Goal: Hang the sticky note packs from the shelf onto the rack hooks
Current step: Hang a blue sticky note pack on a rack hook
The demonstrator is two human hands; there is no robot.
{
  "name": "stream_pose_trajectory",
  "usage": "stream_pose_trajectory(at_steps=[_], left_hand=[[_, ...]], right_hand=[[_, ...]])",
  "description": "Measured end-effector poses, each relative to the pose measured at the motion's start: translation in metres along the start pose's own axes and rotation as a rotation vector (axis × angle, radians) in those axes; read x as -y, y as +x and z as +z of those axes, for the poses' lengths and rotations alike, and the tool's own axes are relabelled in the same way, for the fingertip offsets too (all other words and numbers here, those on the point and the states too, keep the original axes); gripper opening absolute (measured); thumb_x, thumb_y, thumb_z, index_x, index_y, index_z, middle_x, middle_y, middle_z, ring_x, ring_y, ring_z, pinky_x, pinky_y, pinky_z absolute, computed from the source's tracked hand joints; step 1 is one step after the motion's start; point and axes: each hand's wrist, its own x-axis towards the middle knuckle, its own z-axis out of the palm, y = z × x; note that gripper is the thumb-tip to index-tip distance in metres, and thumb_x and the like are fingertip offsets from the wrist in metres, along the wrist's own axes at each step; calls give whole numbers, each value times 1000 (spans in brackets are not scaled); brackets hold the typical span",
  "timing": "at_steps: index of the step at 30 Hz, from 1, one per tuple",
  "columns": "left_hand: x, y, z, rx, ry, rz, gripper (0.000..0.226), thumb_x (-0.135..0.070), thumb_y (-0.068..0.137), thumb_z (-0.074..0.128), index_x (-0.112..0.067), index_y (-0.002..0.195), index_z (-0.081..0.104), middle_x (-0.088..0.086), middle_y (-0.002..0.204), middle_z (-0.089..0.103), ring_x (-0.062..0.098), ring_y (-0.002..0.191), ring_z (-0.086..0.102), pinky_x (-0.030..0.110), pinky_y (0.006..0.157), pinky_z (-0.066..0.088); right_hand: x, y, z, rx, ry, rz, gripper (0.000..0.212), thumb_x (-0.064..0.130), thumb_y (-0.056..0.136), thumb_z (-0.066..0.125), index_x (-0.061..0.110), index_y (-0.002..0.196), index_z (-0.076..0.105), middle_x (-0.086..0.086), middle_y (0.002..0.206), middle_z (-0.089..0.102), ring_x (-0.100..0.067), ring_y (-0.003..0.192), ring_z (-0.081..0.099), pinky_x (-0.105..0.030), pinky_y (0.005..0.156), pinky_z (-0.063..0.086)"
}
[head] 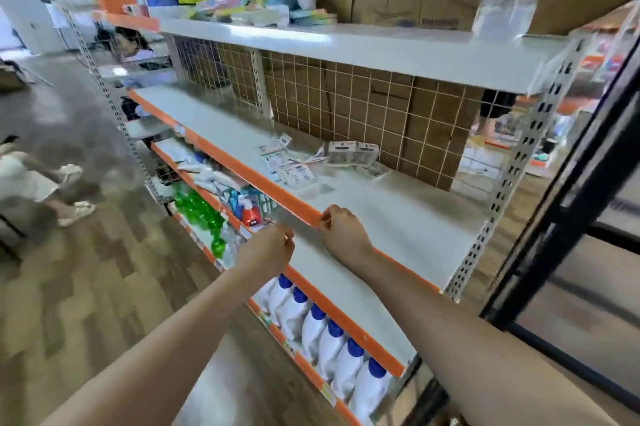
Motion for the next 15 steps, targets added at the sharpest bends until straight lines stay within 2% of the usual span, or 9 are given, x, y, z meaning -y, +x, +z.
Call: stream_pose_trajectory(at_steps=[4, 7, 12, 15], left_hand=[[11, 52, 1, -3, 23, 27, 32, -16, 92, 42, -21, 120, 57, 4, 123, 61, 25, 103, 60, 39, 84, 52], [19, 82, 4, -25, 40, 45, 32, -15, 91, 42, -23, 119, 57, 1, 125, 58, 24, 105, 59, 36, 78, 50], [33, 131, 8, -28, 15, 79, 34, -11, 92, 41, -20, 122, 54, 3, 126, 58, 24, 112, 55, 37, 85, 49], [41, 163, 10, -30, 21, 94, 39, -9, 90, 41, -22, 125, 52, 3, 128, 55, 24, 114, 53, 32, 72, 44]], right_hand=[[0, 55, 20, 35, 30, 11, 25, 15, 90, 46, 5, 110, 59, -16, 112, 59, -33, 106, 55, -40, 91, 46], [-2, 84, 32, 44, 13, 16, 27, 12, 91, 47, 4, 115, 57, -17, 118, 58, -33, 111, 53, -39, 96, 42], [-11, 129, 42, 81, -81, 16, 38, 2, 86, 46, 6, 123, 53, -14, 130, 51, -32, 122, 46, -36, 101, 39], [-16, 155, 49, 110, -152, 1, 44, 1, 84, 47, 7, 128, 49, -16, 131, 46, -35, 122, 43, -37, 102, 37]])
